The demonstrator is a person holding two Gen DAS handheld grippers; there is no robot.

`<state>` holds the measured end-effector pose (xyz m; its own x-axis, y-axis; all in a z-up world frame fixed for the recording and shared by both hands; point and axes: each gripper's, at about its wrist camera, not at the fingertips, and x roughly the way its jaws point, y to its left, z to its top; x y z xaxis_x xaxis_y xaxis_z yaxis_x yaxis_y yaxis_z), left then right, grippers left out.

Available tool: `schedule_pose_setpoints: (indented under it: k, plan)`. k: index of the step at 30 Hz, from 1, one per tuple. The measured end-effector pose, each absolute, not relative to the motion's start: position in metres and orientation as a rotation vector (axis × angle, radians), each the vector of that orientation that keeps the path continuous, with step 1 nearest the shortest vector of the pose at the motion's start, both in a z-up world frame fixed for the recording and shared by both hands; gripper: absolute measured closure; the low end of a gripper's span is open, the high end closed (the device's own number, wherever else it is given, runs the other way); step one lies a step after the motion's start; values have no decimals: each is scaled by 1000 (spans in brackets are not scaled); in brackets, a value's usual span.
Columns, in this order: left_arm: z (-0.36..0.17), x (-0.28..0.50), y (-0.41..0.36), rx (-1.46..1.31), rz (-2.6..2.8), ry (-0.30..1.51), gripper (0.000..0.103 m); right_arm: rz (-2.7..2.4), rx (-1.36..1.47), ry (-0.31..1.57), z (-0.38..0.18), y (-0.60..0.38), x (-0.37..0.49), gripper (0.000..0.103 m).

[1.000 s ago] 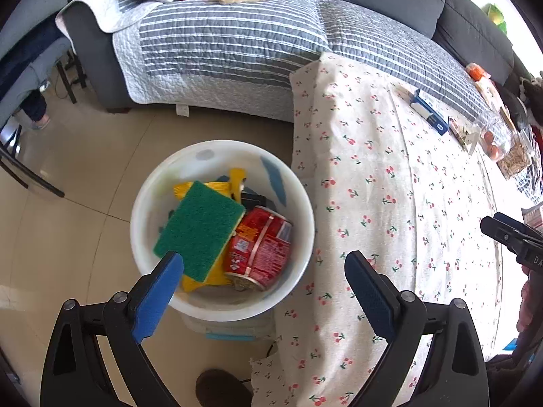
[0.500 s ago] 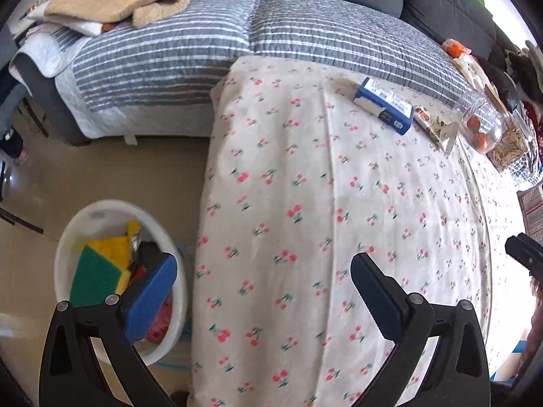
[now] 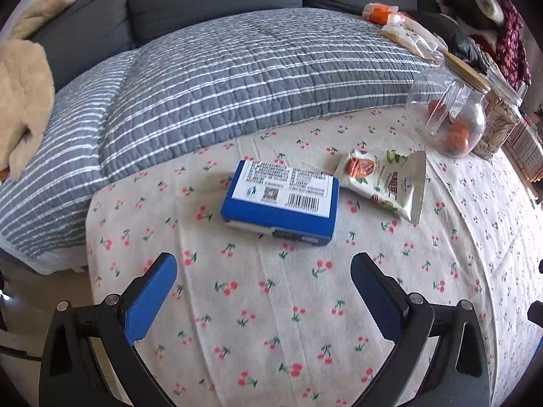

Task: Collect trash
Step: 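Move the left gripper to the table and grasp the blue box, then lift the blue box with the left gripper while the right grasps the pecan kernels packet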

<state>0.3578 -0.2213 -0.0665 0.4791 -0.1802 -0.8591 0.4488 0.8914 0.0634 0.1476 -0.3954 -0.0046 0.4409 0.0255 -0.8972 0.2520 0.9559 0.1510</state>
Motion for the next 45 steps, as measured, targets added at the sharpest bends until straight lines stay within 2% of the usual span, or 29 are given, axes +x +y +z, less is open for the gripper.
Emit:
schedule_pose_setpoints:
  k: [10,14,16,20,23,30,34,43,45]
  plan:
    - [-102,401,-258,412,-382,1059,0,-186,378,1139,-17,-432,161,4]
    - [-113,414,-248,326,-386,1113,1,-187,381,1152,-21,-430,166,4]
    - [-112,415,-241,269,-403,1109,6,-187,372,1160,-23,-428,168,4]
    - [-98,402,-219,151,-451,1079,6,-197,342,1168,-28,-426,172,4]
    - [-83,378,-200,175,-434,1038,6,-200,322,1163,-30,-421,184,4]
    - [-79,321,-142,156,-351,1043,6,-74,121,1105,-31,-375,262,4]
    - [-86,312,-117,107,-332,1057,6,-48,24,1095,-49,-355,297,4]
    - [-77,306,-101,71,-311,1038,6,-80,24,1031,-83,-344,344,4]
    - [-76,302,-101,71,-313,1040,6,-78,9,985,-85,-342,345,10]
